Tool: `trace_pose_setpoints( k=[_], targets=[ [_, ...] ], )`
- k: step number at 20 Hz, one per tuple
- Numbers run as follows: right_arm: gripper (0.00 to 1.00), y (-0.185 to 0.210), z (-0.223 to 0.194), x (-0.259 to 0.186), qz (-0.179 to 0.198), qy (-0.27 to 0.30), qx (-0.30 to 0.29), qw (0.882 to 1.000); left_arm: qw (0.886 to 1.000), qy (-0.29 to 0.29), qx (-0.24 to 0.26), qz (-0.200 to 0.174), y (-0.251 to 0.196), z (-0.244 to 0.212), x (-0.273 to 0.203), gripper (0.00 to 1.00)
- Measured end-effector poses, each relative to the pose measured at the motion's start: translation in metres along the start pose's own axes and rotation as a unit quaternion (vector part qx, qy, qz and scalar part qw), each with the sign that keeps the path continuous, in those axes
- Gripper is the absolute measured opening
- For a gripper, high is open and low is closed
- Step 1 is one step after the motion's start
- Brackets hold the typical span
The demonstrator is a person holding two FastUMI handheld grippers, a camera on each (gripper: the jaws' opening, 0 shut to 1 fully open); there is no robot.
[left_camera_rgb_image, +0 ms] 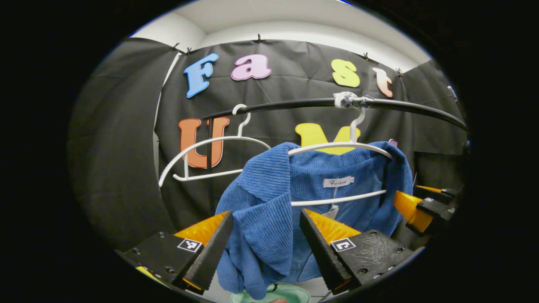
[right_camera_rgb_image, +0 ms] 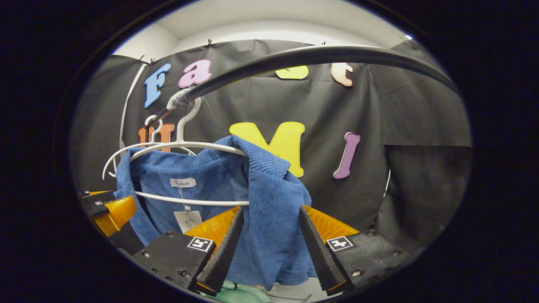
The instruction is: Grasp the clothes on the hanger with both hands and then place them into the laundry hamper below.
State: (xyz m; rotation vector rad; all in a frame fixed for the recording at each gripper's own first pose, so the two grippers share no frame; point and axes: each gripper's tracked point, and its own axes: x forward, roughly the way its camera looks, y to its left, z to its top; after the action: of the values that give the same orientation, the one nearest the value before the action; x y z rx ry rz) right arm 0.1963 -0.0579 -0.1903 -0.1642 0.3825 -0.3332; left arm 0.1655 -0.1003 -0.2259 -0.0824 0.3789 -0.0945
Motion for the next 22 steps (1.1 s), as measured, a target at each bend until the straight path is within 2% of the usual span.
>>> trace_pose_setpoints(
  k=[1, 5, 8, 10, 11, 12, 13, 16, 17, 19, 20, 22],
  targets=[
    [0.83, -0.001, -0.002, 0.003, -0.008, 0.001, -0.002, 1.000, 1.000, -0.001, 0.003, 0.005, 0.000, 0.001, 0.004, 0.95],
    [0.77, 0.003, -0.005, 0.016, -0.018, 0.003, -0.014, 1.000, 1.000, 0.003, 0.014, 0.019, 0.010, -0.003, 0.026, 0.95],
    [0.45, 0.001, -0.004, 0.022, -0.025, 0.002, -0.035, 0.999, 1.000, 0.009, 0.019, 0.023, 0.015, -0.005, 0.035, 0.95],
    [0.37, 0.000, -0.006, 0.022, -0.026, 0.000, -0.044, 0.999, 0.999, 0.009, 0.023, 0.023, 0.016, -0.005, 0.040, 0.87],
    [0.34, -0.002, -0.008, 0.022, -0.029, -0.001, -0.048, 0.998, 0.999, 0.011, 0.026, 0.024, 0.016, -0.005, 0.040, 0.88],
    [0.29, -0.004, -0.007, 0.020, -0.033, -0.002, -0.049, 0.998, 0.999, 0.015, 0.028, 0.024, 0.014, -0.007, 0.040, 0.82],
    [0.25, -0.007, -0.007, 0.020, -0.038, -0.005, -0.049, 0.998, 0.999, 0.016, 0.032, 0.027, 0.014, -0.008, 0.040, 0.82],
    [0.12, -0.006, -0.009, 0.019, -0.030, -0.006, -0.050, 0.998, 0.998, 0.027, 0.038, 0.035, 0.016, -0.011, 0.042, 0.60],
    [0.10, -0.008, -0.008, 0.018, -0.033, -0.007, -0.054, 0.998, 0.998, 0.028, 0.040, 0.045, 0.021, -0.010, 0.041, 0.45],
    [0.07, -0.010, -0.002, 0.014, -0.036, -0.013, -0.061, 0.997, 0.998, 0.030, 0.036, 0.036, 0.023, -0.009, 0.038, 0.15],
    [0.06, -0.012, 0.001, 0.013, -0.040, -0.017, -0.064, 0.997, 0.999, 0.030, 0.030, 0.026, 0.024, -0.008, 0.041, 0.10],
    [0.05, -0.018, 0.006, 0.009, -0.054, -0.022, -0.063, 0.996, 0.999, 0.034, 0.019, 0.010, 0.026, -0.006, 0.037, 0.10]
  ],
)
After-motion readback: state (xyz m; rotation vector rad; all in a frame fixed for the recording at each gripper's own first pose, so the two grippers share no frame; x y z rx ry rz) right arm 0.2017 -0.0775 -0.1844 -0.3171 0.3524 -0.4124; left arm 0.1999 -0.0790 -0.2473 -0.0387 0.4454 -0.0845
